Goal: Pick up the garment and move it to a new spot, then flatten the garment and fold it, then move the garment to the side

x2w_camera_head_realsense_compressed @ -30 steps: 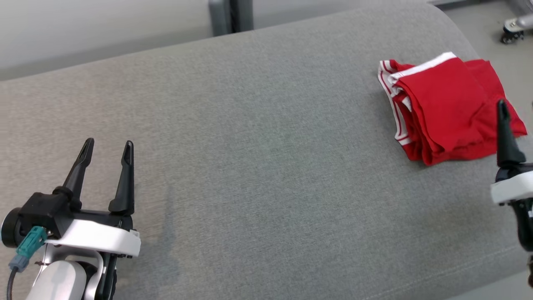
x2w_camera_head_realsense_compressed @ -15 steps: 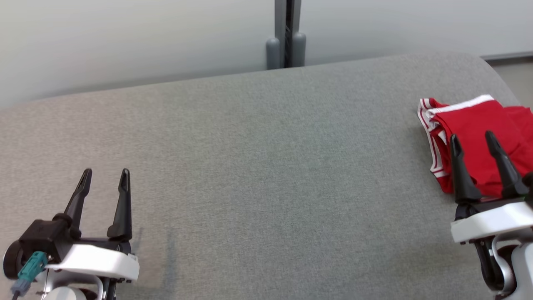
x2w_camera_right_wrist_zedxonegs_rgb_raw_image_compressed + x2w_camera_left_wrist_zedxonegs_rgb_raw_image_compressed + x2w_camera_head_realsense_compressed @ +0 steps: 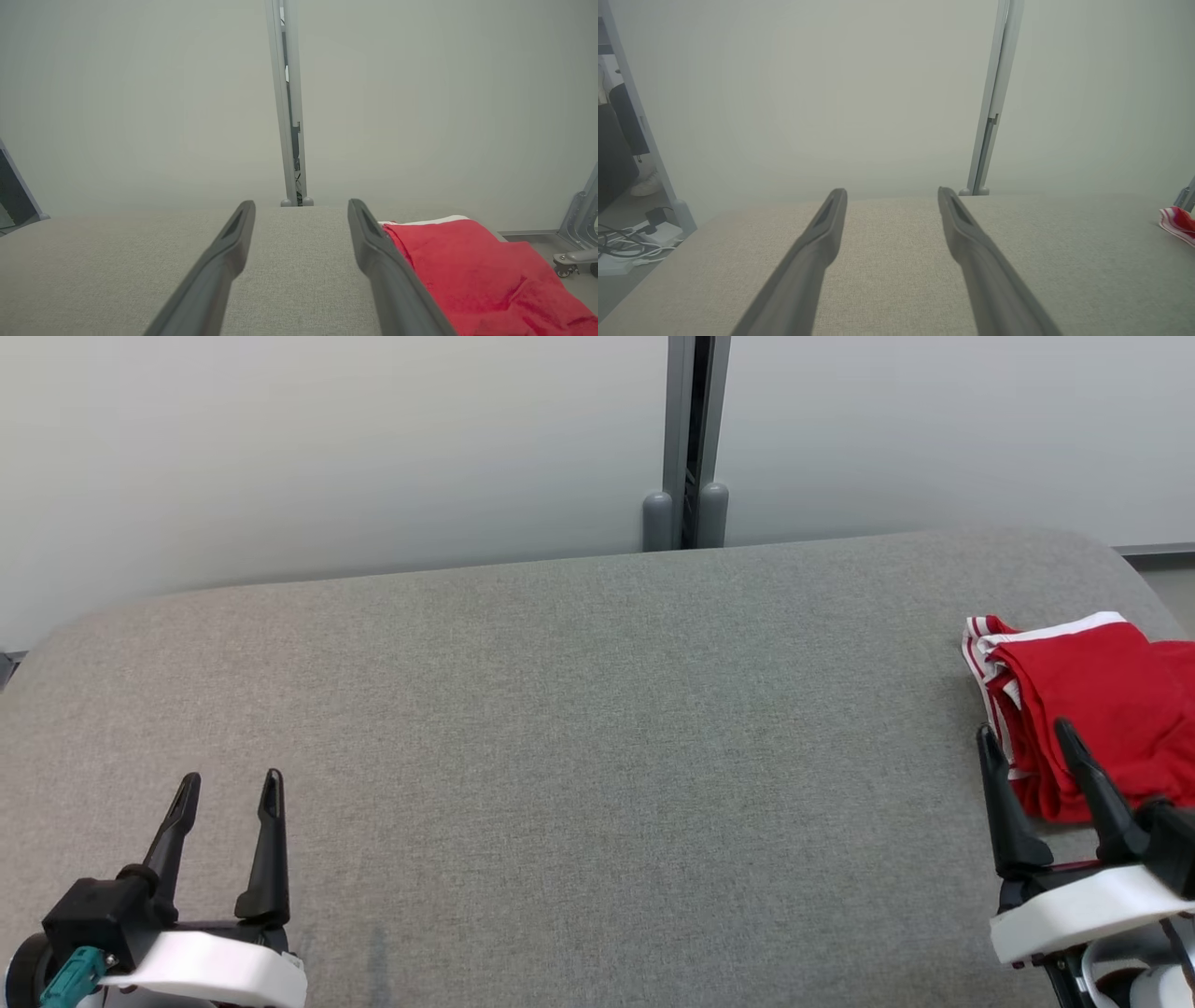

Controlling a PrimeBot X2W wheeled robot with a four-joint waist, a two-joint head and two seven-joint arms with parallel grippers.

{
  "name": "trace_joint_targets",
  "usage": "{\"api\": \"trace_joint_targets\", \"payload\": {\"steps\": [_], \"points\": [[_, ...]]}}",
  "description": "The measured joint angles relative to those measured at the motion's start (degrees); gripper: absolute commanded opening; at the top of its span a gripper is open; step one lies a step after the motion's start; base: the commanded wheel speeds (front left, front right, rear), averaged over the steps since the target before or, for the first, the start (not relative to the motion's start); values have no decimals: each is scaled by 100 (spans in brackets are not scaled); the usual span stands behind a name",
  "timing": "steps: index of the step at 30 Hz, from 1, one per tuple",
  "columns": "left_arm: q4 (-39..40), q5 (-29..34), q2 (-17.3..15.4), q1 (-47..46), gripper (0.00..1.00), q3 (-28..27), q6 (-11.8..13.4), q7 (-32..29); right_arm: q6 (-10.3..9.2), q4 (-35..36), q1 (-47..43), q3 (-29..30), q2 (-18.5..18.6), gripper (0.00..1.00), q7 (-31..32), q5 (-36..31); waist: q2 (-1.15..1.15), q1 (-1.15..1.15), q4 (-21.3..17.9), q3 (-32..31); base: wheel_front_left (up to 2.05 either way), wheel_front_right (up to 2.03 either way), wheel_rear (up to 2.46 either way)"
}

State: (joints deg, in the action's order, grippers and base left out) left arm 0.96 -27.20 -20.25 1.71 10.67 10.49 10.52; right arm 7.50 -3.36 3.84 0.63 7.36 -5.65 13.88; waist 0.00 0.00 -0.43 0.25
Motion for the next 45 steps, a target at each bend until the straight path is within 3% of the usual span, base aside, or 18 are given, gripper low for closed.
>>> {"api": "trace_joint_targets", "payload": {"steps": [43, 44, 45], "points": [[-46, -37, -79, 38, 100, 179, 77, -67, 0, 226, -232, 185, -148, 100, 274, -131, 0, 0, 72, -42, 0, 0, 0], [-48, -37, -79, 37, 0, 188, 76, -60, 0, 221, -232, 183, -152, 0, 274, -131, 0, 0, 74, -40, 0, 0, 0], [-85, -42, -45, 54, 0, 199, 67, -69, 0, 181, -243, 179, -168, 0, 271, -129, 0, 0, 74, -40, 0, 0, 0]]}}
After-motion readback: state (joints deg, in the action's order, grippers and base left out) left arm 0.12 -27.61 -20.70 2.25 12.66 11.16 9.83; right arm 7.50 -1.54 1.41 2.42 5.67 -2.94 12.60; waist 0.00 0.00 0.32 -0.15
